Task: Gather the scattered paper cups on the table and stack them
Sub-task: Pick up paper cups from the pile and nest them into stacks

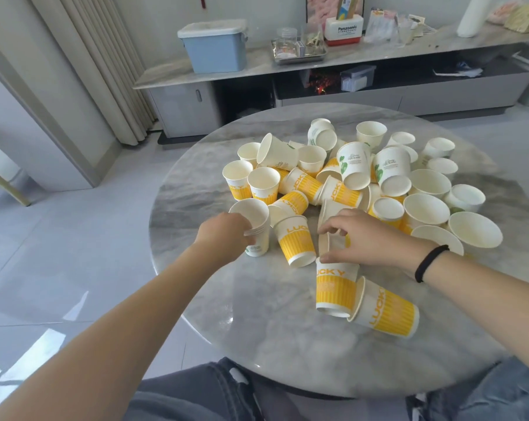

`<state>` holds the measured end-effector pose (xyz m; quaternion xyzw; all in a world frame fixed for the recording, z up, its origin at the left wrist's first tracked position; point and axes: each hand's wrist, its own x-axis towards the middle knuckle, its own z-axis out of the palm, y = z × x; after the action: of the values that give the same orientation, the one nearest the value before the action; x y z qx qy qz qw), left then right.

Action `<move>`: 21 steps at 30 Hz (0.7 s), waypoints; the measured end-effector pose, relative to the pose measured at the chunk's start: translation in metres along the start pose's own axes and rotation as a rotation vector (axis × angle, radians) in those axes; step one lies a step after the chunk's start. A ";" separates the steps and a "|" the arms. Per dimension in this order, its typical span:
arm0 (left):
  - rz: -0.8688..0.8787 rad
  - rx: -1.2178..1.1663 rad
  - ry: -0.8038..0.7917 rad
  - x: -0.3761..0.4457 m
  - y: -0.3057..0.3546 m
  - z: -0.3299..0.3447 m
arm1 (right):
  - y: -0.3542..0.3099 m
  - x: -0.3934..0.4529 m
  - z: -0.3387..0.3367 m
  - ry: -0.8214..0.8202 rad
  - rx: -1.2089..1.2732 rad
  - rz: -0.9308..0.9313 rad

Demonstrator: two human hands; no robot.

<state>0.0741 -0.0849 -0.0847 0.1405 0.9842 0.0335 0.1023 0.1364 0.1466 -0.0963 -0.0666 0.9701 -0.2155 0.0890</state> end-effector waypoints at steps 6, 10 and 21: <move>0.029 -0.056 0.152 -0.014 0.017 -0.007 | 0.011 -0.033 -0.001 -0.071 -0.038 0.049; 0.133 -0.149 0.238 -0.022 0.046 -0.007 | 0.013 -0.056 0.003 -0.157 -0.152 0.138; 0.309 -0.229 -0.217 -0.025 0.109 0.037 | 0.031 -0.081 0.033 -0.204 -0.022 0.225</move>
<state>0.1346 0.0137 -0.1057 0.2801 0.9239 0.1448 0.2166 0.2195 0.1748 -0.1277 0.0197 0.9597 -0.1855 0.2102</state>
